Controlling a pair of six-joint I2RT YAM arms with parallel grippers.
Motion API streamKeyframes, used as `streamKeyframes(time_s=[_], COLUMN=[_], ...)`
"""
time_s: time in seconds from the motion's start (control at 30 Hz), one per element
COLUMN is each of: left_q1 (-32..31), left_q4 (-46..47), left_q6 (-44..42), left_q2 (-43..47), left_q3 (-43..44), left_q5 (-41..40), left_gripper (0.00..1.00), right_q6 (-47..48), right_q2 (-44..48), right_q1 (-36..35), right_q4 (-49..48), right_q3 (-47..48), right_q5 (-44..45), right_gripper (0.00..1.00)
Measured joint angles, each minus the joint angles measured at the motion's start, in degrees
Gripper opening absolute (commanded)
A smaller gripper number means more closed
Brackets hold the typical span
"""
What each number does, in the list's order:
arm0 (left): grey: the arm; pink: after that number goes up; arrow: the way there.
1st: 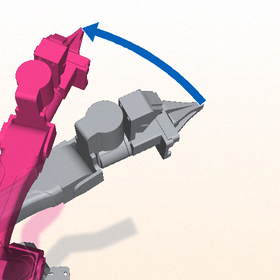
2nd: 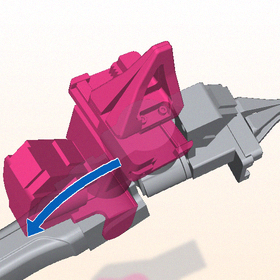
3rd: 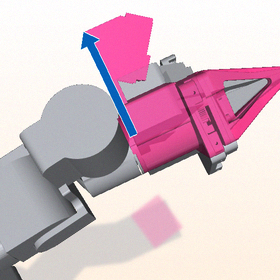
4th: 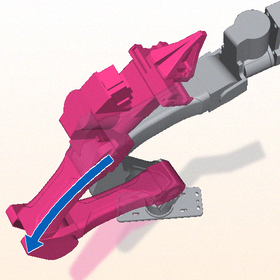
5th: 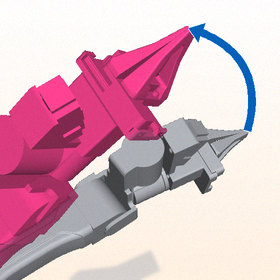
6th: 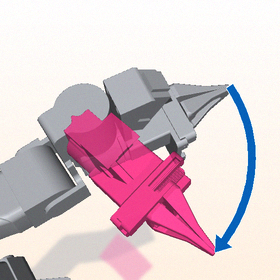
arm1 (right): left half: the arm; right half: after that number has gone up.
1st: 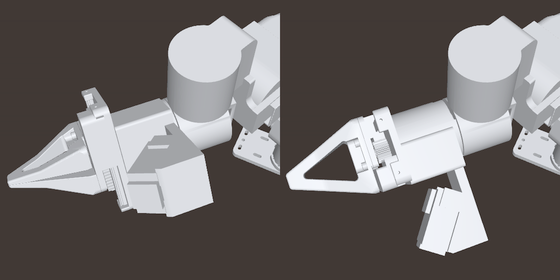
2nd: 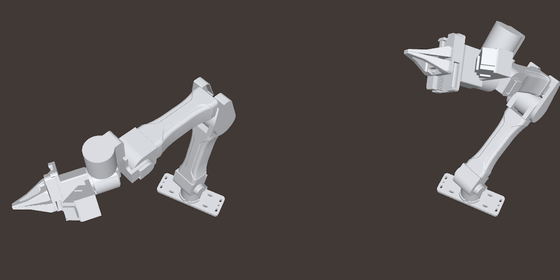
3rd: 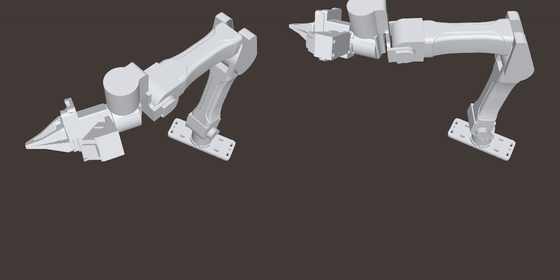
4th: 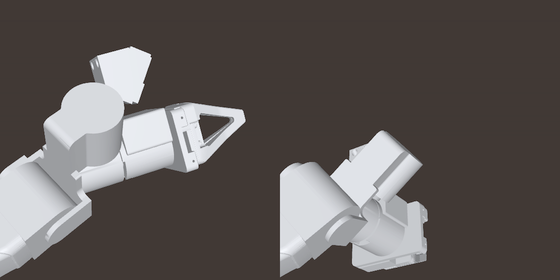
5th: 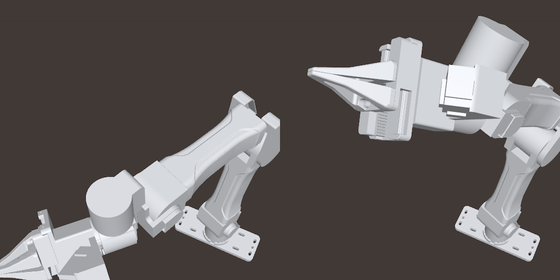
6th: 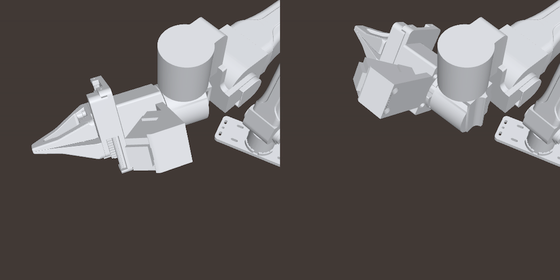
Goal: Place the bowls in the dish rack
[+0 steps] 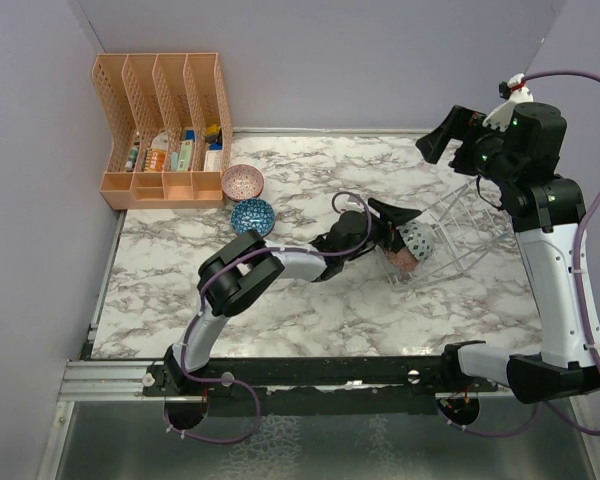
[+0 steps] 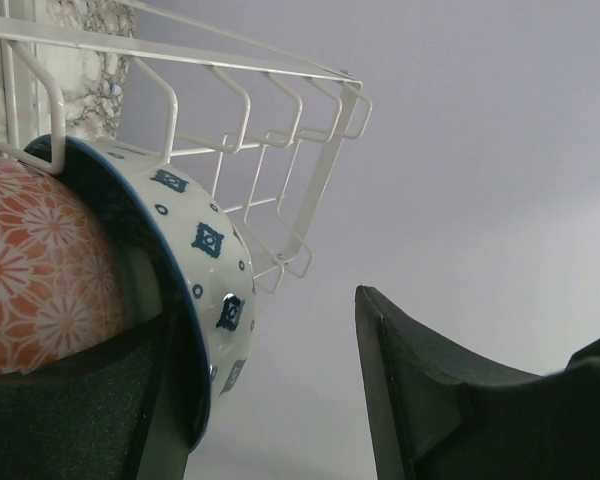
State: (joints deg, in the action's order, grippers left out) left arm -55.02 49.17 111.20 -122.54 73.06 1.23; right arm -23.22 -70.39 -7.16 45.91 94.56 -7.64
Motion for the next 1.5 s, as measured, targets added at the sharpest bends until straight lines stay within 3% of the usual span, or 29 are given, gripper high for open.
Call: streamKeyframes(time_s=[0.67,1.07,1.5], left_q1=[1.5,2.6,4.3], left_q4=[-11.1,-16.7,-25.9], left_q6=[-5.3,-7.8,-14.4], left_q2=[0.1,1.2,3.0], left_q3=[7.6,7.8,10.6], left_q5=[6.1,9.3,13.9], left_gripper=[0.64,0.68,0.79], right_q6=[0.0,0.0,0.0], right_q2=[-0.4,-0.4,-0.4], right_q1=[0.0,0.0,0.0], right_q4=[-0.1,-0.1,-0.2], right_q3=[0.0,0.0,0.0], right_q5=[-0.2,-0.5,-0.6], right_gripper=[1.00,1.00,1.00])
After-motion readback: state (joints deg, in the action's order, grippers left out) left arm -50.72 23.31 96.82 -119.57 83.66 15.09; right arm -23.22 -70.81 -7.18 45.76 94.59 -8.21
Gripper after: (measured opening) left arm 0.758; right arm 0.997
